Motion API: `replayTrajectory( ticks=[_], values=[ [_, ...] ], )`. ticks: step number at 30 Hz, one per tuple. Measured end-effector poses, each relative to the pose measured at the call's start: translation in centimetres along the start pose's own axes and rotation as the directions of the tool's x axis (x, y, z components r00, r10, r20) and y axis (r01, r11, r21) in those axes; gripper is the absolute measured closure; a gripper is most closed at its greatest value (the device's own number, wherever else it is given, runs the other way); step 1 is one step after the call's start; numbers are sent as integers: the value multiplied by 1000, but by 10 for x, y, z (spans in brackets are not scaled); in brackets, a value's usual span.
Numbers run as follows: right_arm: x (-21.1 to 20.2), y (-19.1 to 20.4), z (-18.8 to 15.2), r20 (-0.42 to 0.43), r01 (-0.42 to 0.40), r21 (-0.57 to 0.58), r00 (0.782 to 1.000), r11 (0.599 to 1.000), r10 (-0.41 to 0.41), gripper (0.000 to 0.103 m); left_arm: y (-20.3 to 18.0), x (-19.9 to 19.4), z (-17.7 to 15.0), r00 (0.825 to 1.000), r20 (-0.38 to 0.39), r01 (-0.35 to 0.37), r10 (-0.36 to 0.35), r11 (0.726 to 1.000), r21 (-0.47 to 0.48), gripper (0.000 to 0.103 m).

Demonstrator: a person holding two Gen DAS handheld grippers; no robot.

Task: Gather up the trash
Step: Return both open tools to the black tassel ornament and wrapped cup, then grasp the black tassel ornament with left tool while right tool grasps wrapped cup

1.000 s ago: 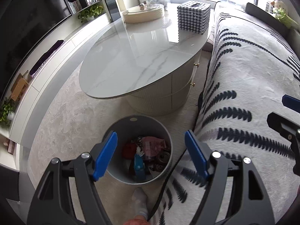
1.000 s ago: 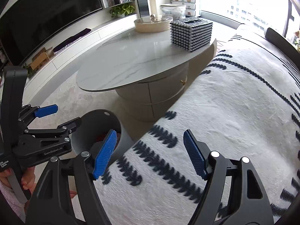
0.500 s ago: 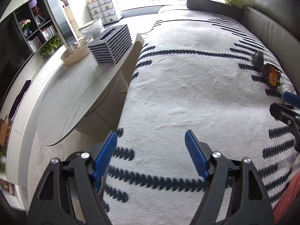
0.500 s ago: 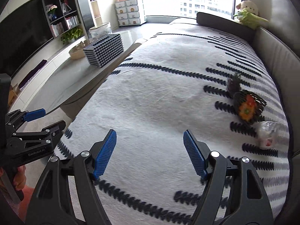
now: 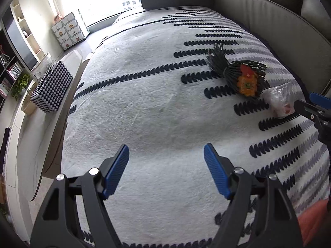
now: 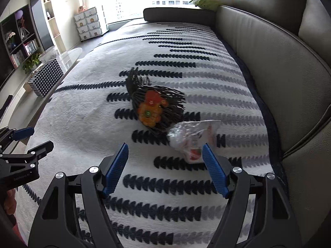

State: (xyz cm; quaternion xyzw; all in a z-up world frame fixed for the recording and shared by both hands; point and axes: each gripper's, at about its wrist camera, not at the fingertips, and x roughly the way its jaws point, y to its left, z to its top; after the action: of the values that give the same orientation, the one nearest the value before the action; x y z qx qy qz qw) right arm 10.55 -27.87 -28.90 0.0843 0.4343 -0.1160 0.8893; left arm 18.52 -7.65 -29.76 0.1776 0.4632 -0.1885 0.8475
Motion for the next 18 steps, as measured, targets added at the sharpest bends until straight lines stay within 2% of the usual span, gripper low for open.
replayTrajectory(
  ticks=[7,13,18],
  values=[
    [40,-45,-7,-51,28,30,998,999,-26,32,-52,33,34,999,-17,49,-48,997,51,28],
    [67,-51,-12,-76,-11,20,997,1000,12,32,-80,62,58,997,-37,74,-72,995,62,28],
    [81,-50,-13,-75,-12,1,997,1000,12,32,-98,80,73,994,-48,103,-101,993,61,28]
  ],
)
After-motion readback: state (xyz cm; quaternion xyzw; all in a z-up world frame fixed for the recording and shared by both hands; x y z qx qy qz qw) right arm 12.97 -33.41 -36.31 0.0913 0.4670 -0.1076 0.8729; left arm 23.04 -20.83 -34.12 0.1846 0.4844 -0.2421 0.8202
